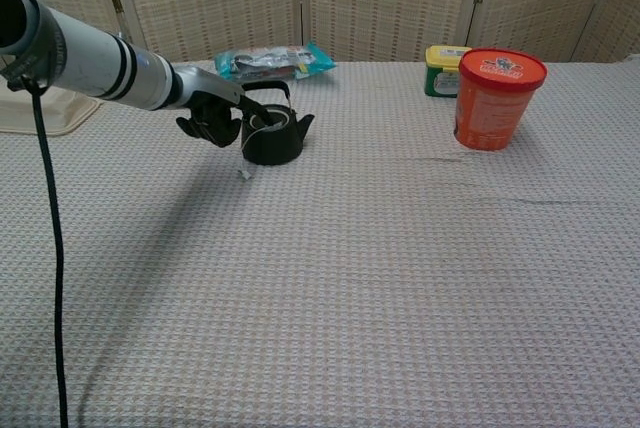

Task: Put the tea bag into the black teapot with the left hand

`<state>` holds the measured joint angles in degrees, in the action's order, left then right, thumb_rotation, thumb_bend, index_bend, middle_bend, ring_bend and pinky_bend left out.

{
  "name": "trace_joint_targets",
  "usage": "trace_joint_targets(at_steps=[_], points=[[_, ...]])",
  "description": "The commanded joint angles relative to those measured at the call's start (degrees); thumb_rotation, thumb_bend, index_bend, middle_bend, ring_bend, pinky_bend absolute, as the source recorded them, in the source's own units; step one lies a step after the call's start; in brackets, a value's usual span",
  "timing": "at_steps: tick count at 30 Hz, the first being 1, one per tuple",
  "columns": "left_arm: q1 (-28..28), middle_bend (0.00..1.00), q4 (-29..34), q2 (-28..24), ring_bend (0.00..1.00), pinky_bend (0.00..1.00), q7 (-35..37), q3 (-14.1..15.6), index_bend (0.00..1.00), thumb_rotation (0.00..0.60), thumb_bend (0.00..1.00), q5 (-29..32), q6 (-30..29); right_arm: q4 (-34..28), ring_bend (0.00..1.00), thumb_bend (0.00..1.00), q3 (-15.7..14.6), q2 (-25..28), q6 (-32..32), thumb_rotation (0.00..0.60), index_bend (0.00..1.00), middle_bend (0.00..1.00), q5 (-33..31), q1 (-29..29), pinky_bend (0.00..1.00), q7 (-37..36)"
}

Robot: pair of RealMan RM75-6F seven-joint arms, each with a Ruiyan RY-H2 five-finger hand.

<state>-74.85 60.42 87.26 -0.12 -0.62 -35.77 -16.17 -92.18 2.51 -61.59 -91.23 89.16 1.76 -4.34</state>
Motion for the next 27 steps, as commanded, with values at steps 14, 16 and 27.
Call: trace_joint_targets(at_steps=[14,16,27], points=[[8.46,1.00,27.54,-19.38,1.00,1.00,4.81,-8.82,0.09,0.600,1.00,-11.28,-15.77,0.36,0.00,0.28,-0.71,0.36,-0.92,0.600,0.00,0.00,1.55,0.37,0.00,-1.10],[14.66,1.00,36.35,-25.81,1.00,1.00,8.74,-9.99,0.12,0.600,0.96,-16.34,-21.37,0.52,0.00,0.28,-0.91,0.47,-1.31,0.600,0.00,0.00,2.05,0.53,0.00,-1.59],[51.91,0.82,44.88,-42.78,0.69,0.99,37.01,2.03,0.14,0.600,0.60,-55.91,-59.21,1.01,0.00,0.28,-2.99,0.46,-3.77,0.600,0.00,0.00,6.90,1.41,0.00,-1.99]])
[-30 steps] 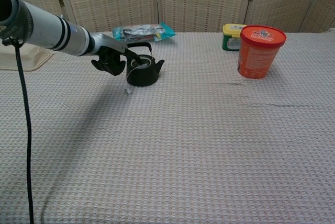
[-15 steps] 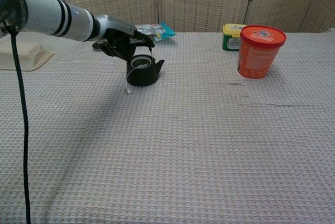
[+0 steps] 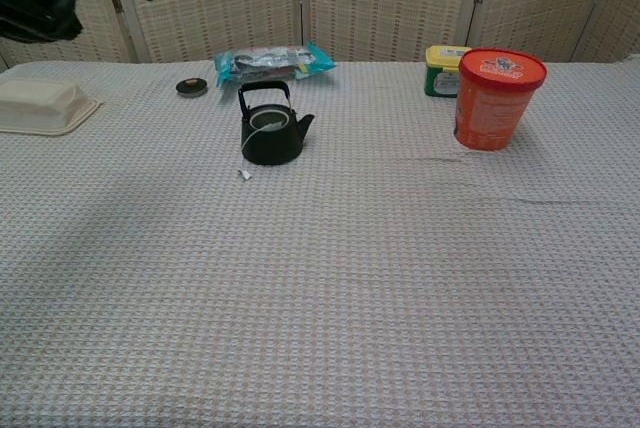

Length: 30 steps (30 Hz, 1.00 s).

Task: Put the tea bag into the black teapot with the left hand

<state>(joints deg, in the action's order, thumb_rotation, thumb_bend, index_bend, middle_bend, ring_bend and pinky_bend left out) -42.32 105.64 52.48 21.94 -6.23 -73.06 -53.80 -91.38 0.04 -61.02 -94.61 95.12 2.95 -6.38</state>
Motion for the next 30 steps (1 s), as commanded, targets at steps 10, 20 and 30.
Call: trace_joint_targets(at_steps=[10,20,30], points=[[35.26,0.00,-6.20,3.30,0.04,0.41,-28.67,11.28,0.00,0.600,0.43,-14.22,-33.31,0.74,0.00,0.28,-1.66,-0.26,-0.31,0.600,0.00,0.00,3.14,0.03,0.00,0.55],[37.81,0.00,-21.46,14.65,0.00,0.32,-21.94,8.62,0.00,0.600,0.36,-16.52,-38.65,0.71,0.00,0.28,-1.50,-0.43,3.01,0.600,0.00,0.00,1.07,-1.10,0.00,1.86],[36.17,0.00,-20.03,10.19,0.00,0.32,-7.44,10.19,0.00,0.600,0.08,-18.40,-33.15,0.16,0.00,0.28,-1.89,-1.45,2.16,0.600,0.00,0.00,1.76,-0.60,0.00,4.57]])
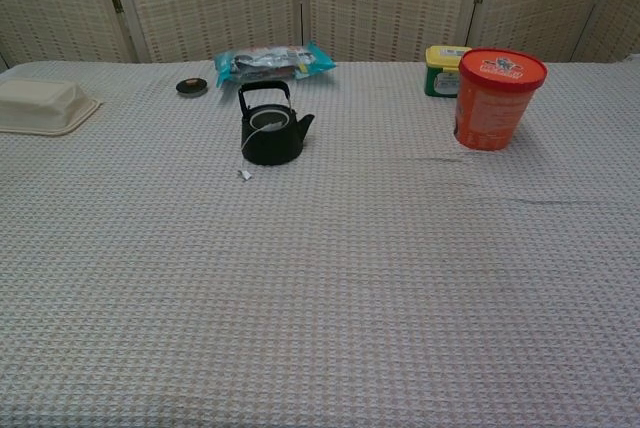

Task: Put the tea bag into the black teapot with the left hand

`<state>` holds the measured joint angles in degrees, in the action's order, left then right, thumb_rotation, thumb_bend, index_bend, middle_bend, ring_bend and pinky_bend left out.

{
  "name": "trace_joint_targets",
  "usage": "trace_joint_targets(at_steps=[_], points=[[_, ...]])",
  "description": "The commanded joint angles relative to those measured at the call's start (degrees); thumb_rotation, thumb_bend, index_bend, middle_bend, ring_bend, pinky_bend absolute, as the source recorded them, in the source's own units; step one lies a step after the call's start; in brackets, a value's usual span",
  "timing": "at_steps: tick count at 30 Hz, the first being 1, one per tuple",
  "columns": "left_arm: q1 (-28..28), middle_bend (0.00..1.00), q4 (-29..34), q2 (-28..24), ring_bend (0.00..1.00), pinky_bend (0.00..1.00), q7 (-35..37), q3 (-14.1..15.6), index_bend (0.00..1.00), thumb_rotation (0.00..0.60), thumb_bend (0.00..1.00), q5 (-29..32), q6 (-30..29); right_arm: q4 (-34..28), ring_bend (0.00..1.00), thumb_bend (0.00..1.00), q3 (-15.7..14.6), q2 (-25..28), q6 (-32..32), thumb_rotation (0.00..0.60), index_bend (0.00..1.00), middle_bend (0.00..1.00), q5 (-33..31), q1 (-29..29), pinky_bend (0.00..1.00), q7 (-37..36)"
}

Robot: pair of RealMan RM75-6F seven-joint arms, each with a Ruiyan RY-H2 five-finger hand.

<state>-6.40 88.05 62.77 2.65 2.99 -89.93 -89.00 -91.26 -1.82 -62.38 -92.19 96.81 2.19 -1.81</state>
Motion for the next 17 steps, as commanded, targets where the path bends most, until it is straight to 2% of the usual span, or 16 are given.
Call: trace_joint_targets(at_steps=[1,7,11,17], points=[[0.08,0.00,-2.22,-0.53,0.00,0.32,13.21,1.22,0.00,0.600,0.08,-1.97,2.39,0.09,0.00,0.28,-0.05,-0.13,-0.39,0.600,0.00,0.00,0.17,0.20,0.00,0.01],[-0.89,0.00,-1.56,-2.76,0.00,0.31,17.39,1.75,0.00,0.600,0.08,-2.41,4.88,0.26,0.00,0.28,-0.44,-0.23,-1.27,0.600,0.00,0.00,1.39,0.41,0.00,-0.03],[-0.06,0.00,-0.95,-1.46,0.00,0.31,11.64,-0.19,0.00,0.600,0.08,1.22,4.41,0.47,0.00,0.28,-0.47,-0.39,-2.12,0.600,0.00,0.00,1.51,0.85,0.00,0.07],[0.48,0.00,0.06,-0.53,0.00,0.31,7.78,-0.86,0.00,0.600,0.08,1.29,3.50,0.62,0.00,0.28,-0.45,-0.67,-2.76,0.600,0.00,0.00,1.32,1.32,0.00,0.43]])
